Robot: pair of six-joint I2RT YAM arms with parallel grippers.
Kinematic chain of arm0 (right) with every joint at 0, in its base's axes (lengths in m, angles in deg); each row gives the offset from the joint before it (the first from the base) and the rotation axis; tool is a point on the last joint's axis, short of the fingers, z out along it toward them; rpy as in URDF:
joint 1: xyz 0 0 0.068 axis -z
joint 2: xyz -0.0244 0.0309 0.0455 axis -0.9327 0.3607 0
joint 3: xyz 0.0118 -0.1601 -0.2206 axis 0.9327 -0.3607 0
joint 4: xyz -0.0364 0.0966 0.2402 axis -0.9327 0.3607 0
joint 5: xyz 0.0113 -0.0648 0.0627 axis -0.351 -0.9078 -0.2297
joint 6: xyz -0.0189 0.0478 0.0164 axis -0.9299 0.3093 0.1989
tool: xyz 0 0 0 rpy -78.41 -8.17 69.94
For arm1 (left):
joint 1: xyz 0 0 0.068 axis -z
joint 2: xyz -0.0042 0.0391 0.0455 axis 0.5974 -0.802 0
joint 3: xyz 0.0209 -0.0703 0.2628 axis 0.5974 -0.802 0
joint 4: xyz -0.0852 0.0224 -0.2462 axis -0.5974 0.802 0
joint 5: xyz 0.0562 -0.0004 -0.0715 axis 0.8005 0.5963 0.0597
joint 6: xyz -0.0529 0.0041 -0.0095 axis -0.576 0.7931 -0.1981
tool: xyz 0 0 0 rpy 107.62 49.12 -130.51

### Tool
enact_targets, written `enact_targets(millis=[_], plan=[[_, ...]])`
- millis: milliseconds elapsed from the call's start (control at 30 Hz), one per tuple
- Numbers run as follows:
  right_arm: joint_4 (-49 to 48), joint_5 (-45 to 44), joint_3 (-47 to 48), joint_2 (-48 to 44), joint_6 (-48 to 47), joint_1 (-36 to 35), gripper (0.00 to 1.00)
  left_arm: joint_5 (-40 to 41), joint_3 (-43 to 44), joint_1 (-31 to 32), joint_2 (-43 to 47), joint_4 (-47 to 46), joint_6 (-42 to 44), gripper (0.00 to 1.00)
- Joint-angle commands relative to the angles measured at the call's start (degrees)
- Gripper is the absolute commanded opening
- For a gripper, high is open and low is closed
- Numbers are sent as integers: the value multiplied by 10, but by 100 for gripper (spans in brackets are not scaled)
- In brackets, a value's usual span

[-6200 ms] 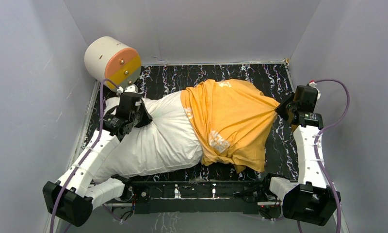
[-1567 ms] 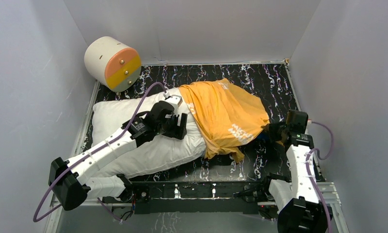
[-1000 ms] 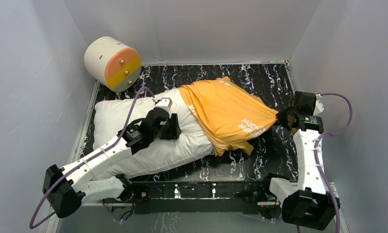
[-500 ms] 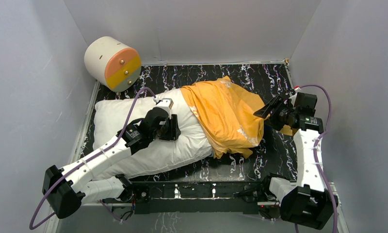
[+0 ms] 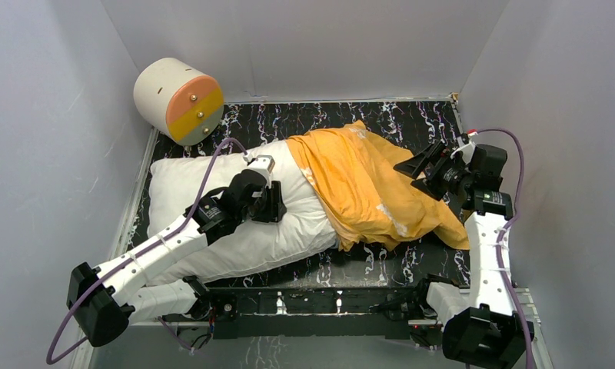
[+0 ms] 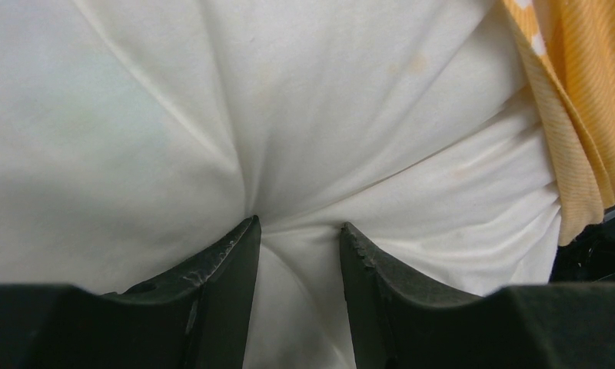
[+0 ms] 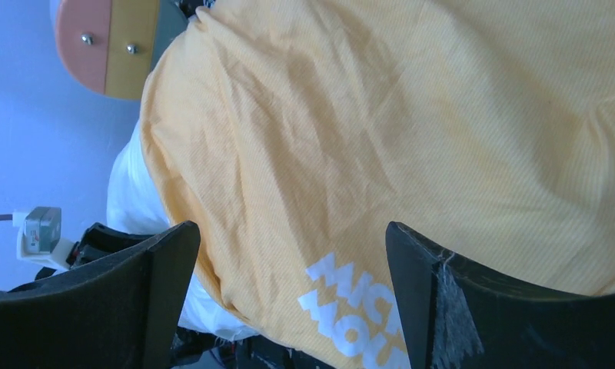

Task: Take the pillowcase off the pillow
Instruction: Remove the pillow from the pillowcase.

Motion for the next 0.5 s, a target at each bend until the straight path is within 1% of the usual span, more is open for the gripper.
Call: enact_targets(millis=[0, 67, 100, 133, 167, 200, 233, 267, 300, 333, 400, 467], plan=[[-186, -45, -52, -32, 109, -1, 98, 16, -25, -8, 0, 92, 11, 42], [-253, -14, -67, -7, 160, -2, 99, 13, -24, -8, -1, 93, 14, 42], [-272, -4, -62, 22, 178, -5, 99, 13, -24, -8, 0, 94, 14, 42], [-278, -14, -52, 45, 189, -16, 99, 13, -26, -8, 2, 93, 13, 42], [-267, -49, -36, 69, 193, -30, 99, 12, -29, -8, 5, 92, 12, 42], [-247, -102, -21, 88, 205, -49, 99, 5, -32, -8, 8, 88, 13, 42], [-229, -176, -10, 105, 221, -78, 99, -4, -35, -8, 9, 83, 16, 42], [-232, -242, -3, 120, 227, -105, 99, -13, -36, -8, 10, 78, 17, 42], [-248, -290, 4, 140, 232, -142, 99, -19, -37, -8, 9, 74, 18, 41], [-251, -322, 23, 168, 242, -161, 99, -25, -37, -8, 8, 73, 20, 41], [-211, -359, 89, 234, 257, -179, 98, -29, -33, -8, 8, 76, 26, 40], [-102, -417, 185, 308, 281, -184, 99, -24, -35, -8, 14, 79, 27, 40]])
